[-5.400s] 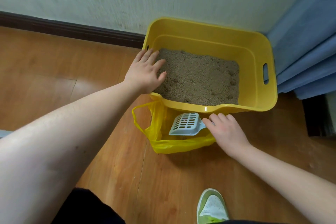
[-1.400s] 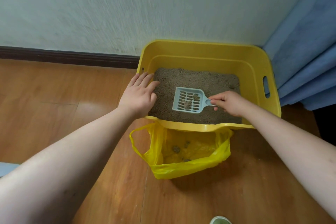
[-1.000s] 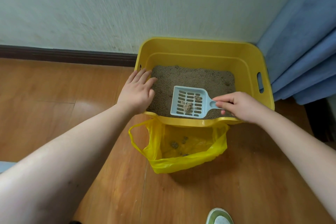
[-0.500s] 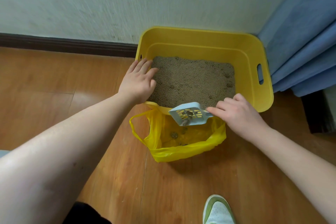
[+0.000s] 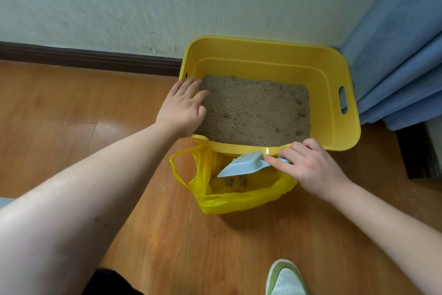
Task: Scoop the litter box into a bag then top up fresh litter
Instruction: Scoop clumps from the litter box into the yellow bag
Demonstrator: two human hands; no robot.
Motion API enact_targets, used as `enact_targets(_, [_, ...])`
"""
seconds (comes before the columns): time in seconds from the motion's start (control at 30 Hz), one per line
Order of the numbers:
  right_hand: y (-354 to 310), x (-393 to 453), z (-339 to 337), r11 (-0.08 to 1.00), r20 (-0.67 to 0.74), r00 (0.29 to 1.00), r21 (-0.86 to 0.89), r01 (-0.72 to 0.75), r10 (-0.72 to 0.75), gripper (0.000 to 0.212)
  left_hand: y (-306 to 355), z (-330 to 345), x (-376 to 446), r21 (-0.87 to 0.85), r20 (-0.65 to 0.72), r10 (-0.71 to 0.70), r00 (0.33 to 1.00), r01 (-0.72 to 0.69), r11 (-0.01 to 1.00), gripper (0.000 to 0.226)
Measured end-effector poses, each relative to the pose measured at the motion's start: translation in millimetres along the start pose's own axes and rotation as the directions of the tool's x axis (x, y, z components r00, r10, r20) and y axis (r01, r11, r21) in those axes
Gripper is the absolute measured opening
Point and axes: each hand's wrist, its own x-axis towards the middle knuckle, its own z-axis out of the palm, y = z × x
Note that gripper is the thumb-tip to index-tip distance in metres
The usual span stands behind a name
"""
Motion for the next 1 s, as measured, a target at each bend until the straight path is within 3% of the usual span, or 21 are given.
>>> enact_targets(0.37, [5.9, 6.9, -0.6, 0.994, -0.032, 0.999, 0.102, -0.034, 0.037, 0.036, 0.6, -1.4, -0.5, 0.003, 0.012, -0.003, 1.000, 0.003, 1.000, 0.064])
enact_targets(0.53, [22.8, 11.5, 2.0, 0.878, 0.118, 0.956, 0.378, -0.293, 0.268, 0.032, 0.8, 0.2, -0.7, 0.001, -0.004, -0.002, 1.000, 0.002, 1.000, 0.064])
enact_targets(0.6, [28.9, 16.4, -4.5, 0.743, 0.252, 0.893, 0.496, -0.449, 0.372, 0.026, 1.0, -0.4, -0.9, 0.005, 0.000, -0.002, 1.000, 0.002, 1.000, 0.064])
enact_targets(0.7, [38.5, 25.7, -15.0, 0.317, 0.507, 0.717, 0.662, -0.680, 0.479, 0.021, 0.8, -1.1, 0.1, 0.008, 0.011, -0.005, 1.000, 0.005, 1.000, 0.063])
enact_targets(0.73, [43.0, 28.0, -15.5, 0.231, 0.556, 0.679, 0.667, -0.709, 0.479, 0.019, 0.8, -1.0, 0.4, 0.010, 0.013, -0.006, 1.000, 0.006, 1.000, 0.062])
enact_targets(0.8, [53.7, 31.3, -12.0, 0.198, 0.605, 0.630, 0.626, -0.754, 0.486, 0.017, 0.2, -0.5, 0.6, 0.012, 0.015, -0.007, 1.000, 0.007, 1.000, 0.061])
enact_targets(1.0, [91.2, 38.0, 16.9, 0.263, 0.724, 0.452, 0.368, -0.892, 0.522, 0.021, 0.1, 0.0, 0.5, 0.012, 0.017, -0.001, 1.000, 0.001, 1.000, 0.062])
